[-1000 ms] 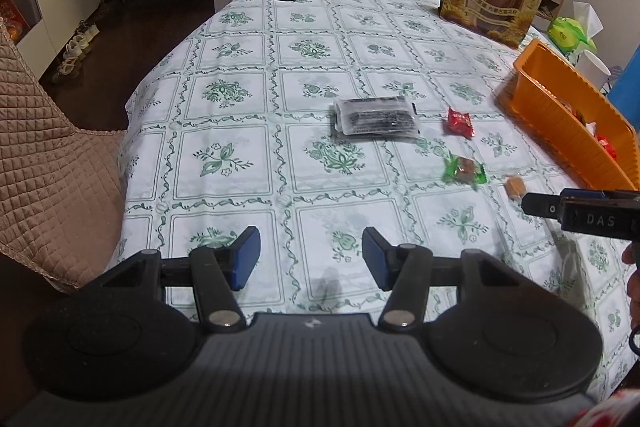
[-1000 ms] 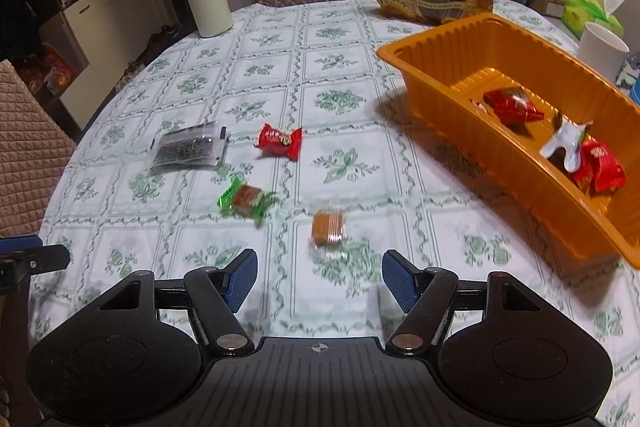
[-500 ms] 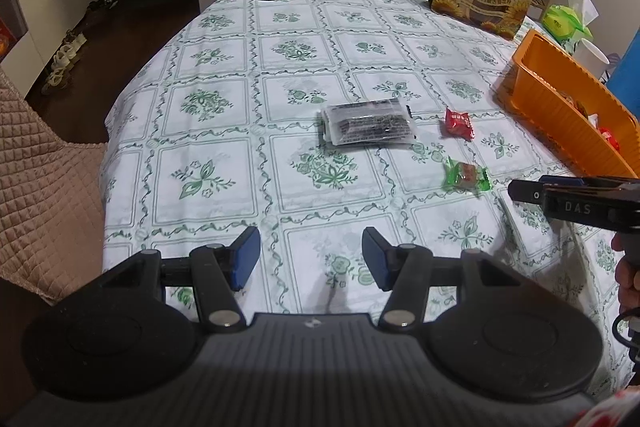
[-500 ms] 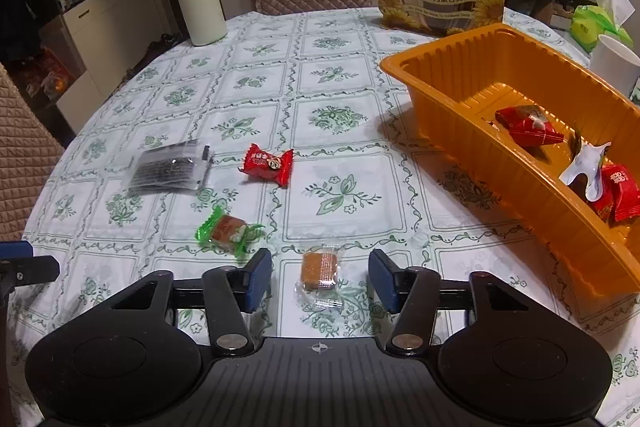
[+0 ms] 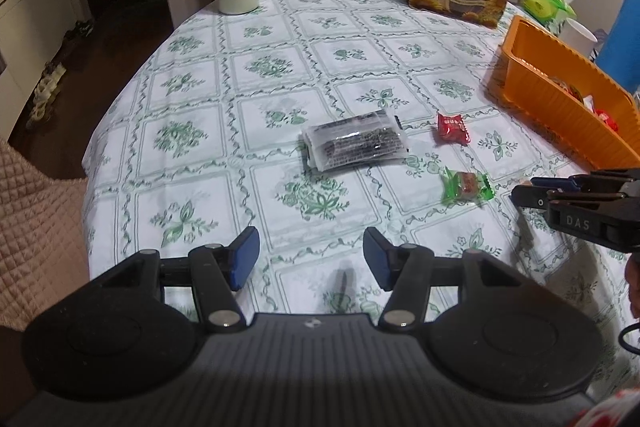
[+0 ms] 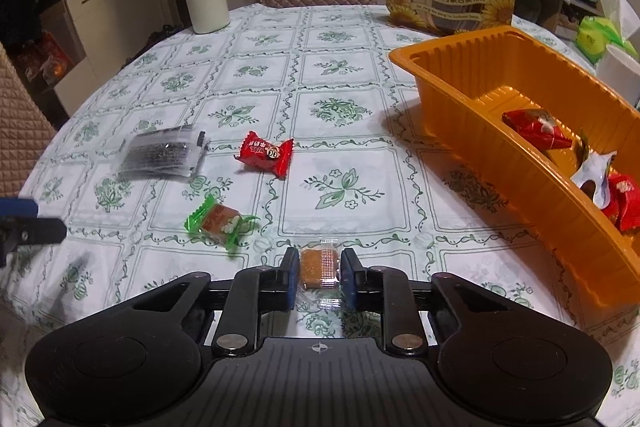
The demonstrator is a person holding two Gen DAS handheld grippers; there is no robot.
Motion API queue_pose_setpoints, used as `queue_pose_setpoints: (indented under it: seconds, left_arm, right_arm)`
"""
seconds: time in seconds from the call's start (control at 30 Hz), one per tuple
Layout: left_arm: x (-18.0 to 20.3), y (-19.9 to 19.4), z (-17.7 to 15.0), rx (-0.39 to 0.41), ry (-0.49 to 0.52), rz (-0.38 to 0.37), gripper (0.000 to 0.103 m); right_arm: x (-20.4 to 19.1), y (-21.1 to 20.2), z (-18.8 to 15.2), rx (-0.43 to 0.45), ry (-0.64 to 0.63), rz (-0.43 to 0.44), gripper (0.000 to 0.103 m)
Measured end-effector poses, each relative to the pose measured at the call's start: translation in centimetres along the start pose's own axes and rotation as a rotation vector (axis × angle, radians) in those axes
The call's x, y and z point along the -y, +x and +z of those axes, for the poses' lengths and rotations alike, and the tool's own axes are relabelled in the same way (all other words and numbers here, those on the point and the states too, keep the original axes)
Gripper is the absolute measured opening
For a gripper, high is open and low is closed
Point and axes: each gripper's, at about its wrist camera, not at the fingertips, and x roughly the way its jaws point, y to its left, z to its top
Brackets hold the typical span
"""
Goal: Organize snacks
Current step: 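Grasp the small square cake with the right tool while the left tool grasps the clear stick packet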
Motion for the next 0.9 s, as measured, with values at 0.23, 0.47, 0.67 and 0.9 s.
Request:
queue_pose_setpoints:
  seconds: [0.23, 0.47, 0.67, 0.9]
  left_arm:
    - [0.8, 2.0, 1.6, 0.028, 0.167, -0.02, 0.057]
    - [1.4, 5.0, 3.7, 0.05, 0.338, -0.021, 0.065]
    - [2.4, 7.3, 4.7, 0.047, 0.473, -0.044, 0.067]
    - [2.7, 8.7, 6.0, 0.032, 0.535, -0.116, 0.07]
  right_arm:
    - [0.5, -0.3, -0.1, -0.006, 0.016, -0.002, 0.02]
    - [2.9, -1.5, 0.5, 0.018, 0.12, -0.021, 0.02]
    - [4.6, -2.5, 0.5, 0.027, 0.185, -0.048, 0.02]
    - [5.9, -3.3, 0.0, 0.03, 0.238, -0.078, 0.02]
